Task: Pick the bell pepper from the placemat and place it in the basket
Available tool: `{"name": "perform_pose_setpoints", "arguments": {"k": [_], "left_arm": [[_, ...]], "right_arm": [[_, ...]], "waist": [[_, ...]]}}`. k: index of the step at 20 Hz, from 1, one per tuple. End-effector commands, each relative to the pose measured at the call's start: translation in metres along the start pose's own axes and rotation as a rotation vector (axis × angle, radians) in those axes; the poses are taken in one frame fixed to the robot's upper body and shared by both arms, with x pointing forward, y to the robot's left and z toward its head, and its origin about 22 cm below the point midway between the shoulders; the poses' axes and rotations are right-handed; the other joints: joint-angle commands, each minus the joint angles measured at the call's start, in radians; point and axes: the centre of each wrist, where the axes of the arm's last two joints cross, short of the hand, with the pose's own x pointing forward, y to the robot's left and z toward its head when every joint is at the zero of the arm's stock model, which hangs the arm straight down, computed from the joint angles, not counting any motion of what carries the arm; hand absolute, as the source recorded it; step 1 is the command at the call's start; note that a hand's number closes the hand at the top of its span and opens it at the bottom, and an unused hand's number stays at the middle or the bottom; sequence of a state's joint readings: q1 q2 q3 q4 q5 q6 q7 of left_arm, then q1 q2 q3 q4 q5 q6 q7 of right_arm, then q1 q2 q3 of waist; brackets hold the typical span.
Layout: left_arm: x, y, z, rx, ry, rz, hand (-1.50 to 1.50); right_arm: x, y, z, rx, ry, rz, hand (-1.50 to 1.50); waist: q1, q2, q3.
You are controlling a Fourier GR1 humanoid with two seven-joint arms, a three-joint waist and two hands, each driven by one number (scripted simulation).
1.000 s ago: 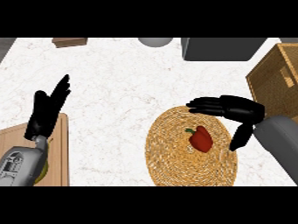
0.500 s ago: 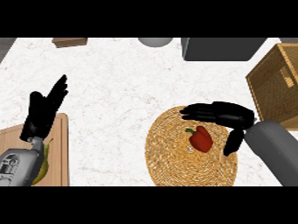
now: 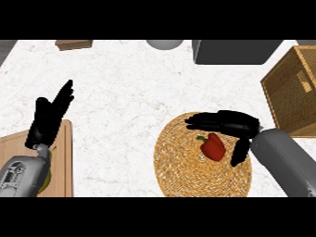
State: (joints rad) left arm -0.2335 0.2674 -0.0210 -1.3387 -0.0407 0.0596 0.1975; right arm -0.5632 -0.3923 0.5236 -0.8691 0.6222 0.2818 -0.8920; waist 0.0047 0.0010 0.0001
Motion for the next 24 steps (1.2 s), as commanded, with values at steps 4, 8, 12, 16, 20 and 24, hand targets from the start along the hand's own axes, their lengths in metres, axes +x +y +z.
{"name": "perform_pose_setpoints", "arguments": {"k": [4,8,12,16,20,24], "left_arm": [[0.016,0.000,0.006,0.009,-0.008,0.010,0.00],[-0.006,0.004,0.005,-0.002,-0.001,-0.010,0.00],[-0.009,0.007,0.003,-0.007,0.013,-0.001,0.00],[0.006,0.000,0.000,-0.001,0.017,0.011,0.00],[0.000,-0.003,0.009,-0.010,0.023,0.012,0.00],[-0.001,0.013,0.006,0.031,0.031,0.000,0.00]], "right_arm": [[-0.004,0.006,0.003,0.023,-0.055,-0.056,-1.50],[-0.009,0.018,-0.023,0.008,-0.100,0.051,1.50],[-0.009,0.022,-0.015,-0.003,-0.122,0.141,1.50],[-0.010,0.011,0.006,-0.043,-0.137,0.198,1.50],[-0.003,0.003,-0.028,-0.141,0.259,0.208,1.50],[-0.028,-0.001,0.028,-0.206,0.830,0.199,1.50]], "waist": [[-0.001,-0.001,0.000],[0.006,0.003,0.000],[0.003,0.002,0.000],[-0.002,0.000,0.000],[0.003,-0.006,-0.001],[-0.039,-0.018,-0.011]]}}
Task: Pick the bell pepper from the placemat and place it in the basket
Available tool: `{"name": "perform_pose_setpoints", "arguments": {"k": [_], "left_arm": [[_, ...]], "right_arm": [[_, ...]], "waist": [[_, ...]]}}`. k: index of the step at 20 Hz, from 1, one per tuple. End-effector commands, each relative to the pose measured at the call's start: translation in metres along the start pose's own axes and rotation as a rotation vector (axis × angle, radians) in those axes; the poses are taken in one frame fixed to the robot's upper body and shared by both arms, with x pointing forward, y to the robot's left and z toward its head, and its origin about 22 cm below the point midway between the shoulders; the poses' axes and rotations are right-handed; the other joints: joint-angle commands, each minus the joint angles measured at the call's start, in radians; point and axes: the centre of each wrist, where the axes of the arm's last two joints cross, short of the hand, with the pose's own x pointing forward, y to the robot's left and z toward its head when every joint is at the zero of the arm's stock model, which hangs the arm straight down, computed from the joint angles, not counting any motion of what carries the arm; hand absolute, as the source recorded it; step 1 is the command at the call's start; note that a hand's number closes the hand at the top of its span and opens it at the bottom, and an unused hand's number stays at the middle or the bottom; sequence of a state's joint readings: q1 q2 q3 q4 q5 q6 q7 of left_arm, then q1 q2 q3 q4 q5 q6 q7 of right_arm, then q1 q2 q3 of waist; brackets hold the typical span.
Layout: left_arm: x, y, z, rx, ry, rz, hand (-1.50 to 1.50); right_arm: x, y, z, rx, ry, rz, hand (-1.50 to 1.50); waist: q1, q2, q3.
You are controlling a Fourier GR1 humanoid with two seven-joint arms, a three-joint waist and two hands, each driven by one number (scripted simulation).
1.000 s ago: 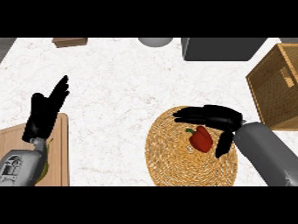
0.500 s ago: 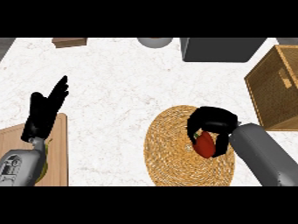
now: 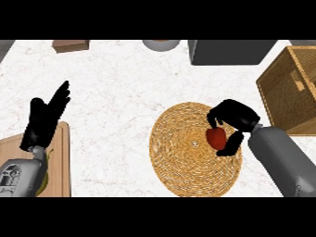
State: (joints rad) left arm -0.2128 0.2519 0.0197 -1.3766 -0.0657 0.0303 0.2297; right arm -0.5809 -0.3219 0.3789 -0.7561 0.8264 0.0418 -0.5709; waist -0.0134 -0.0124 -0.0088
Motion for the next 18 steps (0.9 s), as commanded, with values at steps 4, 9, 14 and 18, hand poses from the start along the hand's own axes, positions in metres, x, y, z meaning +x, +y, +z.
{"name": "perform_pose_setpoints", "arguments": {"k": [4,9,14,18], "left_arm": [[-0.002,0.010,0.002,-0.004,-0.001,-0.015,0.00],[-0.004,0.004,-0.001,0.019,0.007,-0.005,0.00],[-0.010,0.010,0.004,0.016,0.031,-0.002,0.00],[-0.011,0.005,0.003,0.032,0.021,0.019,0.00]], "right_arm": [[0.016,-0.018,-0.032,-0.127,0.617,0.131,1.50],[0.080,-0.044,-0.077,-0.319,0.676,-0.146,1.50],[0.136,-0.117,-0.083,-0.580,0.561,-0.320,1.50],[0.170,-0.153,-0.059,-0.754,0.539,-0.406,1.50]], "waist": [[0.005,-0.005,0.002],[-0.014,-0.001,0.007],[-0.020,-0.007,0.008],[-0.023,-0.007,0.008]]}}
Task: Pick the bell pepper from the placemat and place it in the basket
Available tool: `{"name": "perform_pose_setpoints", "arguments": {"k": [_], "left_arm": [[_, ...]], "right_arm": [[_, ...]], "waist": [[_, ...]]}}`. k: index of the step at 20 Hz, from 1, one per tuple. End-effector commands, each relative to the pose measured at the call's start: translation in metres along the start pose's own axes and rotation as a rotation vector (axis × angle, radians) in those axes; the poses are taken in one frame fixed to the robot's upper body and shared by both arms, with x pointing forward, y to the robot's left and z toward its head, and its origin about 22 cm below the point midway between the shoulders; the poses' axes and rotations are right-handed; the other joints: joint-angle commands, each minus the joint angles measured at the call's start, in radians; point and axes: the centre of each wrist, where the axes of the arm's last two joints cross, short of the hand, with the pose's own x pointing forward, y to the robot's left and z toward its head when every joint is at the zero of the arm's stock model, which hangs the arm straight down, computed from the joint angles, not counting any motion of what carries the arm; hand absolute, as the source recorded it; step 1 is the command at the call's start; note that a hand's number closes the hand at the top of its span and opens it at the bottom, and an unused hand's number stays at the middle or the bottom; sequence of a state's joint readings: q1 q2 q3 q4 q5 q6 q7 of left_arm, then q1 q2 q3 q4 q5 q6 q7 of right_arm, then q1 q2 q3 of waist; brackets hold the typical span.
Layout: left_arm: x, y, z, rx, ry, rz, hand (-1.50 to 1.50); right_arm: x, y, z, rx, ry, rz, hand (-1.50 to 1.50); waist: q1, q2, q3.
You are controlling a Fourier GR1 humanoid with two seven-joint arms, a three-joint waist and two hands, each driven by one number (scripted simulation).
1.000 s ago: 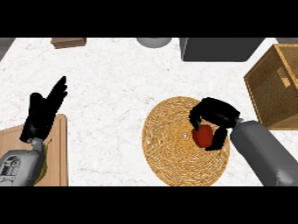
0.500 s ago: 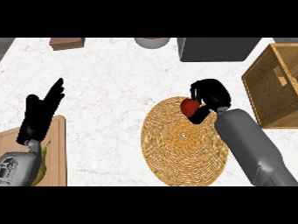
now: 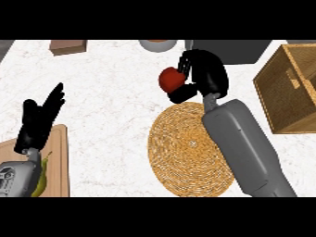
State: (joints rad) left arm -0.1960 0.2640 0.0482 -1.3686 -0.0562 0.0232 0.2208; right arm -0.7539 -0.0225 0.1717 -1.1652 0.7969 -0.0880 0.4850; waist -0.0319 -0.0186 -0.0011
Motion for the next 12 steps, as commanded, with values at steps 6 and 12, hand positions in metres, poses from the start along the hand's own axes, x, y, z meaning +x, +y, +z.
{"name": "perform_pose_setpoints", "arguments": {"k": [6,12], "left_arm": [[0.004,0.001,-0.001,-0.020,-0.016,-0.013,0.00],[0.013,-0.026,0.004,-0.031,-0.018,-0.007,0.00]], "right_arm": [[0.079,-0.113,0.046,-0.244,0.018,-0.119,1.50],[0.099,-0.189,0.047,-0.328,0.061,-0.142,1.50]], "waist": [[0.018,0.010,0.001],[0.032,0.014,0.001]]}}
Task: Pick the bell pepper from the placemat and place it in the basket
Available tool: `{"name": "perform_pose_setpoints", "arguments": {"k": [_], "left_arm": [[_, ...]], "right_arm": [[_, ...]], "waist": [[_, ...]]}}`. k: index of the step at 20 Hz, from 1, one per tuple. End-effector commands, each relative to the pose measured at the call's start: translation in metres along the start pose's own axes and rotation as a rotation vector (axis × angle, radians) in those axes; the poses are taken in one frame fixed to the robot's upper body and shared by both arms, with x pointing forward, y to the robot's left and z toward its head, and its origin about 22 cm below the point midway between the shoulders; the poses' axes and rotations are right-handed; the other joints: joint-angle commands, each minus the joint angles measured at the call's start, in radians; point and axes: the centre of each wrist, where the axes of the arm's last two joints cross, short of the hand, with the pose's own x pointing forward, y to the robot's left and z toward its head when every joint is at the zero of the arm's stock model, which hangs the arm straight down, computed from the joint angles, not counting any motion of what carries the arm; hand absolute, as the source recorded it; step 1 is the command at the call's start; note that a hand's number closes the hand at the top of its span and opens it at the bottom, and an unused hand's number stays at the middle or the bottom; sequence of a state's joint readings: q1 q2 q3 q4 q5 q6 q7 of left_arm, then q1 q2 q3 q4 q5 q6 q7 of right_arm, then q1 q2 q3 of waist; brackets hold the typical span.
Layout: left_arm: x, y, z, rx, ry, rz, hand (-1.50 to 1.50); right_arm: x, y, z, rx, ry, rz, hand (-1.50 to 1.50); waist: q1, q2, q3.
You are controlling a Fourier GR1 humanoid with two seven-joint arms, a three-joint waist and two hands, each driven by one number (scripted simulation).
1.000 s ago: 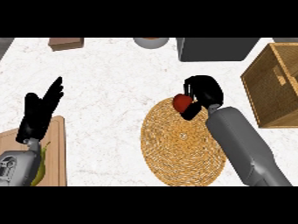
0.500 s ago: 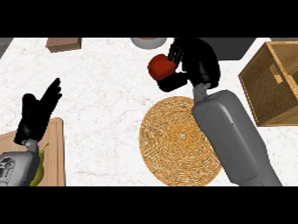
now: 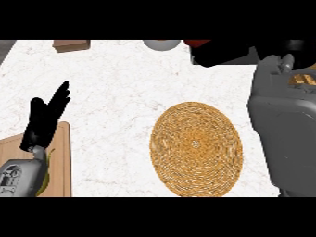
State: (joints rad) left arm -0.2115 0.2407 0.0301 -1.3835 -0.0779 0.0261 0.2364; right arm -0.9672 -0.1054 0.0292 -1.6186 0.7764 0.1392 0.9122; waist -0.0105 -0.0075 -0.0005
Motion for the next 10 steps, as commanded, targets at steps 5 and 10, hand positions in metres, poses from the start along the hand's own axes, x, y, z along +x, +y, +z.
{"name": "perform_pose_setpoints", "arguments": {"k": [5,10], "left_arm": [[0.005,-0.001,-0.005,-0.013,-0.022,-0.006,0.00],[0.005,0.006,-0.007,0.002,-0.013,-0.013,0.00]], "right_arm": [[0.010,-0.066,-0.035,-0.119,0.071,0.064,1.50],[-0.012,-0.086,-0.047,-0.122,0.193,0.373,1.50]], "waist": [[0.012,0.007,0.000],[-0.003,0.006,-0.001]]}}
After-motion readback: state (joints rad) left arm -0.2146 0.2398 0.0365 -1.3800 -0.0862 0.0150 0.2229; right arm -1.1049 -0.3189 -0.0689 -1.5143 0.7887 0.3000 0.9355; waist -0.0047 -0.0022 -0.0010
